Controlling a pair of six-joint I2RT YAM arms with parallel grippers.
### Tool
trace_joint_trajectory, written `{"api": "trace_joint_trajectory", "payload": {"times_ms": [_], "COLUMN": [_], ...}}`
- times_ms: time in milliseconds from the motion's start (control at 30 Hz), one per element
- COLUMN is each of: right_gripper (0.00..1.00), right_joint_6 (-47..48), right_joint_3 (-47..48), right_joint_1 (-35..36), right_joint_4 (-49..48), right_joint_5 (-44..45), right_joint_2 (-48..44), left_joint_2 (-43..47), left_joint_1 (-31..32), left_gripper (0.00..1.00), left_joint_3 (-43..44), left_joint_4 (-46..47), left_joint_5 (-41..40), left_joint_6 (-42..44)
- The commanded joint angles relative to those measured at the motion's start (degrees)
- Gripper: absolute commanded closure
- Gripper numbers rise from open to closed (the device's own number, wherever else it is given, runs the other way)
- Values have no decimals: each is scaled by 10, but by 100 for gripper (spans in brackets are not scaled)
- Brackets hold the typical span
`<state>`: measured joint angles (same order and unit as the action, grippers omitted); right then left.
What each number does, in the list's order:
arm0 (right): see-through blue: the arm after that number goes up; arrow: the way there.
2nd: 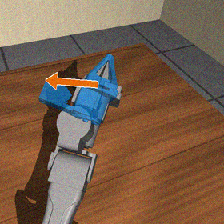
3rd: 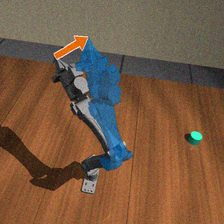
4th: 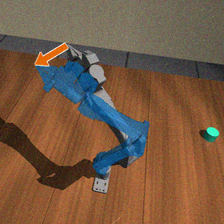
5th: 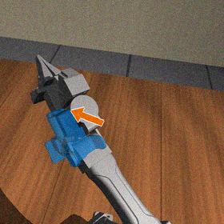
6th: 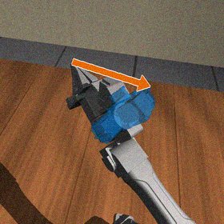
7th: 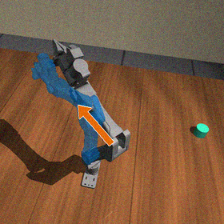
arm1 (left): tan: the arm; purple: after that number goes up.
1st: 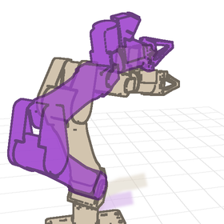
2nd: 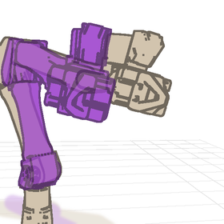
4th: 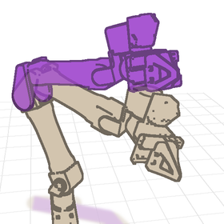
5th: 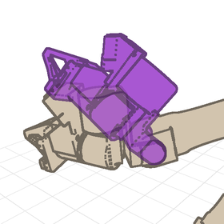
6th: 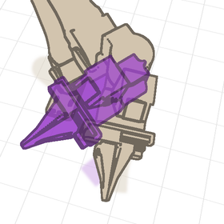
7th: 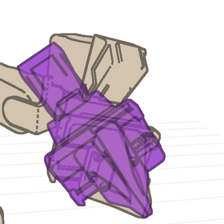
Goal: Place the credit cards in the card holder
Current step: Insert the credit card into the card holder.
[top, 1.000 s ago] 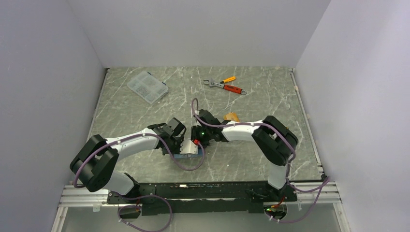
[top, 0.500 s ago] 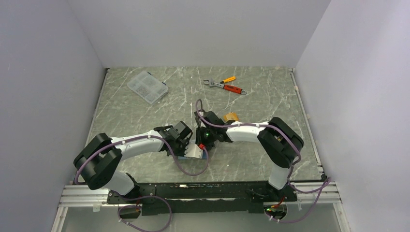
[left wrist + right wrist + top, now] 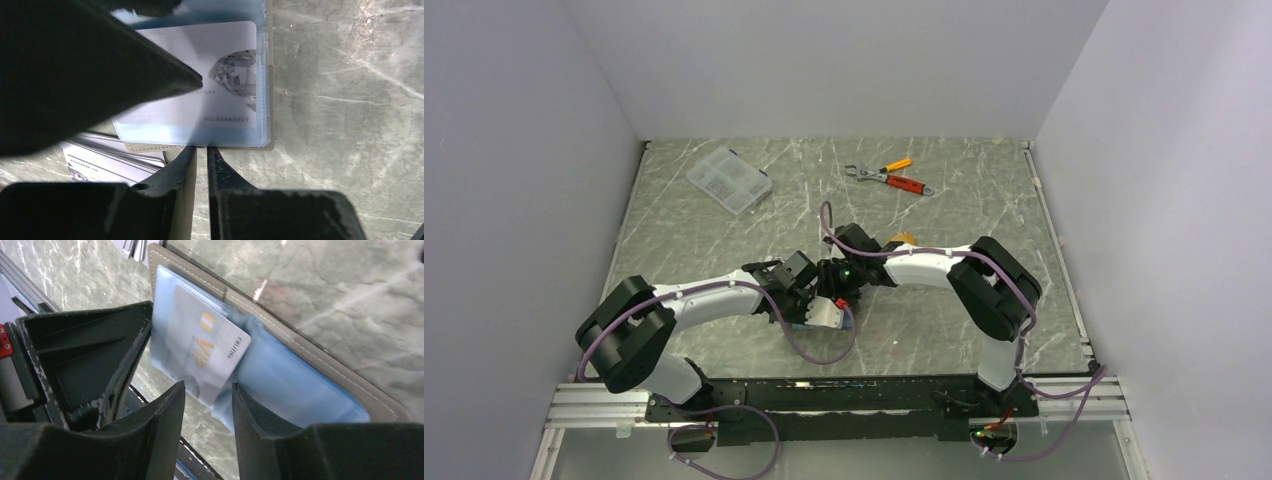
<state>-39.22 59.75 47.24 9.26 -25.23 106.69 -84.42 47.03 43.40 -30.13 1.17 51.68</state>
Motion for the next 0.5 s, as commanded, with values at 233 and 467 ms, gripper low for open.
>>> {"api": "trace_joint_trajectory", "payload": {"times_ms": [233,467], "right_gripper": [74,100], "right_joint_6": [23,6], "right_joint_3": [-34,-5], "right_joint_1": [-35,-22], "right_joint_4": [57,53], "right_joint_5": [52,81], "right_joint_2": [-46,-15], "left_joint_2": [-8,-6], "left_joint_1": [-17,-18], "left_gripper": [83,84], "left_joint_3": [-30,-32], "left_joint_4": [16,16], "left_joint_5": [11,10], "left_joint_6": [11,11]}}
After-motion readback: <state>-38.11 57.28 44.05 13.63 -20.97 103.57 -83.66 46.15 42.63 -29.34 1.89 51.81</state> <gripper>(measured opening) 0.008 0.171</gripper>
